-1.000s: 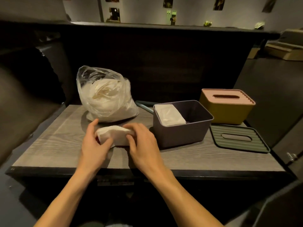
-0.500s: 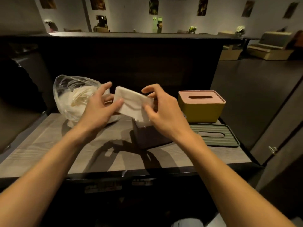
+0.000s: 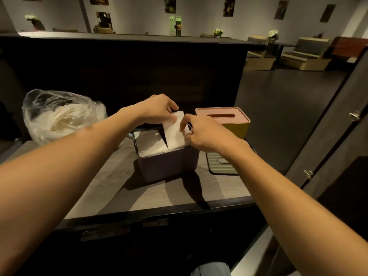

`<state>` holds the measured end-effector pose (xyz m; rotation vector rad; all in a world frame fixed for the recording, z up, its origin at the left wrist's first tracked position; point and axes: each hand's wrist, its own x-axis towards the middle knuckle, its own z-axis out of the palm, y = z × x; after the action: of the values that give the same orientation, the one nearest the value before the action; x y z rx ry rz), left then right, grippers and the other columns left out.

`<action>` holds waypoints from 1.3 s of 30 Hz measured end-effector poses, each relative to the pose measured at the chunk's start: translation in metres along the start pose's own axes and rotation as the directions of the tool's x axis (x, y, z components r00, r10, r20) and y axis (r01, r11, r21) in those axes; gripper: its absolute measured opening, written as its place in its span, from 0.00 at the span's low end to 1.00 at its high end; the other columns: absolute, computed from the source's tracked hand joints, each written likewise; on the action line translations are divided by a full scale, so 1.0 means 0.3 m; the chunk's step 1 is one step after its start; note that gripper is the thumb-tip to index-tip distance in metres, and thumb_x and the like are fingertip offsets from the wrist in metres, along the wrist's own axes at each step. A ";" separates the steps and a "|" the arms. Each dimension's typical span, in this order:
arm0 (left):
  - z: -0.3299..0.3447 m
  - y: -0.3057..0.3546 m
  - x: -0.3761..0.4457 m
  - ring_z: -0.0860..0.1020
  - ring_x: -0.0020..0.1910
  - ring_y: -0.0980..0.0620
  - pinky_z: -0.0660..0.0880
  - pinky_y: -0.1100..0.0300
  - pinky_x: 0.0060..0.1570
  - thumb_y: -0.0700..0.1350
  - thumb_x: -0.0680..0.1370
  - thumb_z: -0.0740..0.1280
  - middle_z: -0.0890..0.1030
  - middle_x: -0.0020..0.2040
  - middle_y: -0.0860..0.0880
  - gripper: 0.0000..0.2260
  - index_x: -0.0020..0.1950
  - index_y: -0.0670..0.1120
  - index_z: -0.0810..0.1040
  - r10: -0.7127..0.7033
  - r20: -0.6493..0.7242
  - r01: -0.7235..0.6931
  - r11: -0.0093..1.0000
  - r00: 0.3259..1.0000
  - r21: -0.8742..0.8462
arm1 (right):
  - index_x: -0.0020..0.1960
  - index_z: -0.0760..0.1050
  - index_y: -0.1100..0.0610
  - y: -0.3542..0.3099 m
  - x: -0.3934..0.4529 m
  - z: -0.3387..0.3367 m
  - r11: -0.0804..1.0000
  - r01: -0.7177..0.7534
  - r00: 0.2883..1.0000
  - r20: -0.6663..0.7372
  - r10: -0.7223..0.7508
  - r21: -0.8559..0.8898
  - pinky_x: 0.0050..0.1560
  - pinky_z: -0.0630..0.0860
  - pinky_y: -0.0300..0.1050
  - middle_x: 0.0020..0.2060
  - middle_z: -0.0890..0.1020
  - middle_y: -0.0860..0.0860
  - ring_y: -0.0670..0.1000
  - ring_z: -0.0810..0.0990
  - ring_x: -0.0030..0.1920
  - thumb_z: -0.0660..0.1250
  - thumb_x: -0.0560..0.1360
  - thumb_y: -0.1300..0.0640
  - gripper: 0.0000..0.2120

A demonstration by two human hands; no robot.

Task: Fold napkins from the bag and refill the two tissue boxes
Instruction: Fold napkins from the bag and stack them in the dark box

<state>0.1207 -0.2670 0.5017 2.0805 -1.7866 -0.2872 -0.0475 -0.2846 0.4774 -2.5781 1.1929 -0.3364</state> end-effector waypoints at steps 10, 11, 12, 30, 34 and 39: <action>0.107 0.010 -0.041 0.79 0.58 0.45 0.73 0.53 0.49 0.50 0.79 0.74 0.78 0.64 0.46 0.23 0.73 0.51 0.74 0.054 -0.111 -0.006 0.919 0.992 0.394 | 0.66 0.78 0.54 -0.048 0.125 -0.028 0.953 0.090 0.949 0.316 0.006 -0.289 0.51 0.75 0.45 0.50 0.79 0.51 0.50 0.78 0.49 0.72 0.79 0.54 0.16; 0.115 0.005 -0.048 0.79 0.57 0.45 0.73 0.54 0.48 0.51 0.79 0.73 0.77 0.64 0.46 0.21 0.71 0.51 0.76 0.077 -0.126 -0.020 0.915 0.989 0.402 | 0.67 0.76 0.54 -0.056 0.142 -0.015 0.941 0.089 0.948 0.318 0.021 -0.326 0.51 0.76 0.46 0.47 0.78 0.51 0.50 0.78 0.47 0.72 0.79 0.56 0.17; 0.118 -0.001 -0.055 0.78 0.56 0.45 0.74 0.53 0.49 0.51 0.79 0.73 0.76 0.64 0.46 0.20 0.70 0.51 0.76 0.097 -0.138 -0.035 0.917 0.986 0.396 | 0.68 0.74 0.55 -0.064 0.157 -0.004 0.929 0.088 0.946 0.323 0.035 -0.359 0.50 0.77 0.47 0.45 0.77 0.52 0.51 0.77 0.44 0.71 0.79 0.58 0.18; 0.156 -0.149 -0.071 0.77 0.65 0.43 0.70 0.41 0.67 0.49 0.89 0.50 0.78 0.69 0.44 0.19 0.79 0.50 0.64 0.045 0.001 -0.044 0.989 0.999 0.142 | 0.74 0.71 0.55 -0.089 0.310 0.157 0.791 0.264 0.852 0.518 0.077 -0.552 0.55 0.76 0.49 0.48 0.75 0.51 0.53 0.78 0.49 0.68 0.80 0.59 0.23; 0.166 -0.150 -0.068 0.76 0.68 0.44 0.68 0.42 0.70 0.50 0.88 0.50 0.77 0.71 0.45 0.19 0.80 0.50 0.63 0.059 -0.001 -0.058 0.988 0.998 0.143 | 0.74 0.71 0.54 -0.068 0.342 0.193 0.786 0.265 0.849 0.521 0.084 -0.559 0.63 0.77 0.53 0.55 0.78 0.53 0.55 0.80 0.54 0.69 0.79 0.56 0.24; 0.147 -0.154 -0.069 0.75 0.68 0.45 0.69 0.44 0.70 0.50 0.88 0.52 0.76 0.70 0.45 0.19 0.77 0.48 0.68 0.095 -0.112 -0.088 0.994 0.989 0.067 | 0.68 0.73 0.52 -0.083 0.293 0.081 0.864 0.180 0.902 0.429 0.046 -0.470 0.55 0.82 0.52 0.50 0.81 0.53 0.54 0.82 0.47 0.75 0.75 0.52 0.24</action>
<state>0.1415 -0.2478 0.4407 2.0060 -1.8369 -0.0856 0.0334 -0.3331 0.4714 -2.8999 1.1280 0.5915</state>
